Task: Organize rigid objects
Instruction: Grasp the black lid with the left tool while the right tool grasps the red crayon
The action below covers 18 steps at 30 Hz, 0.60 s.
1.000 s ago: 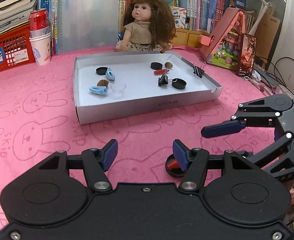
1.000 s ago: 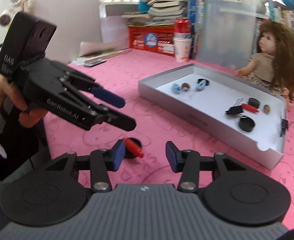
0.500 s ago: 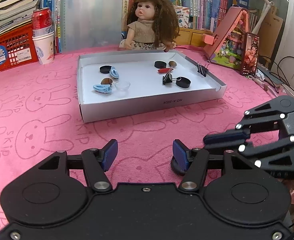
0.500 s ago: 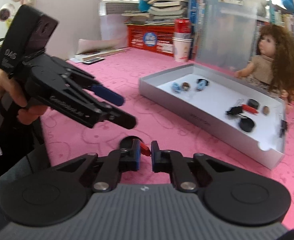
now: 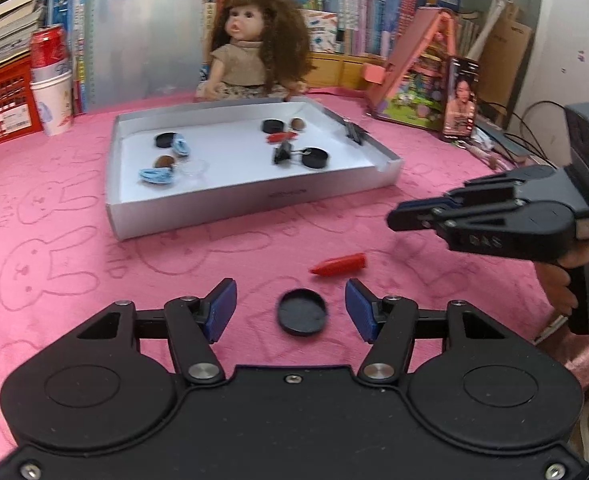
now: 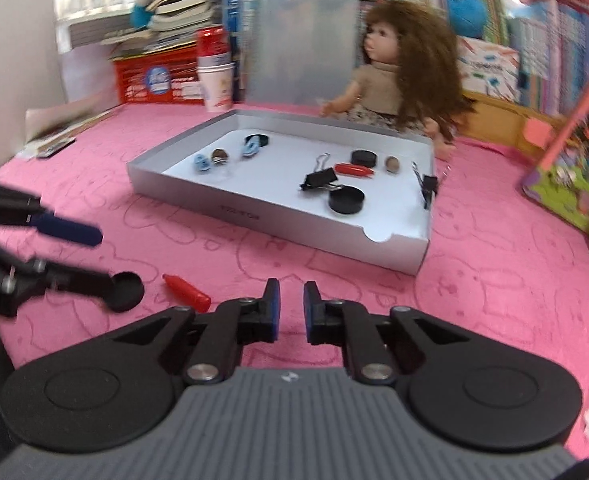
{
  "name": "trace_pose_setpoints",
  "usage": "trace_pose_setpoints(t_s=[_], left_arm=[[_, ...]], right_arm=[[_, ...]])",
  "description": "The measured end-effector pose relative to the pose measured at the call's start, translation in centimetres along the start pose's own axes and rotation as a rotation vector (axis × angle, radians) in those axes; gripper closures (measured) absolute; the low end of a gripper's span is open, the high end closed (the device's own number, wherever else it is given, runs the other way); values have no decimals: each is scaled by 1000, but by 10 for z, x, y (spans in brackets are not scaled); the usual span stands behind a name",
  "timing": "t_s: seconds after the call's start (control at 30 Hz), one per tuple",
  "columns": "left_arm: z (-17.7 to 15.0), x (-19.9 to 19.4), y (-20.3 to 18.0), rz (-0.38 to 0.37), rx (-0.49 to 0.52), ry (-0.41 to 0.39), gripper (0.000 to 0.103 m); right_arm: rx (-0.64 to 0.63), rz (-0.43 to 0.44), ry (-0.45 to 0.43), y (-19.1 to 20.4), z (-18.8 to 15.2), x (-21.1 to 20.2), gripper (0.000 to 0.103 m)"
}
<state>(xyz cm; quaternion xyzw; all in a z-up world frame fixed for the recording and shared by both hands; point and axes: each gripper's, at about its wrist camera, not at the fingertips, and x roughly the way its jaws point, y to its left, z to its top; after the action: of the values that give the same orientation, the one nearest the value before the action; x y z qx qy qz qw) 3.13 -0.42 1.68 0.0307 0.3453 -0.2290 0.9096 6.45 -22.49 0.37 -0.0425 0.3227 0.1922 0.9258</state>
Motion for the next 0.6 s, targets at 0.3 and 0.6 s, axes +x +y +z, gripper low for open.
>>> trace_pose_setpoints(t_s=[0.3,0.6], left_arm=[[-11,14,-10,63,15,13,73],[-7,7,17,167,-69,-44,73]], right_arm=[[125,-24,-17,7,-4,-1,64],[313,-162,-119,51,-16,-11,45]])
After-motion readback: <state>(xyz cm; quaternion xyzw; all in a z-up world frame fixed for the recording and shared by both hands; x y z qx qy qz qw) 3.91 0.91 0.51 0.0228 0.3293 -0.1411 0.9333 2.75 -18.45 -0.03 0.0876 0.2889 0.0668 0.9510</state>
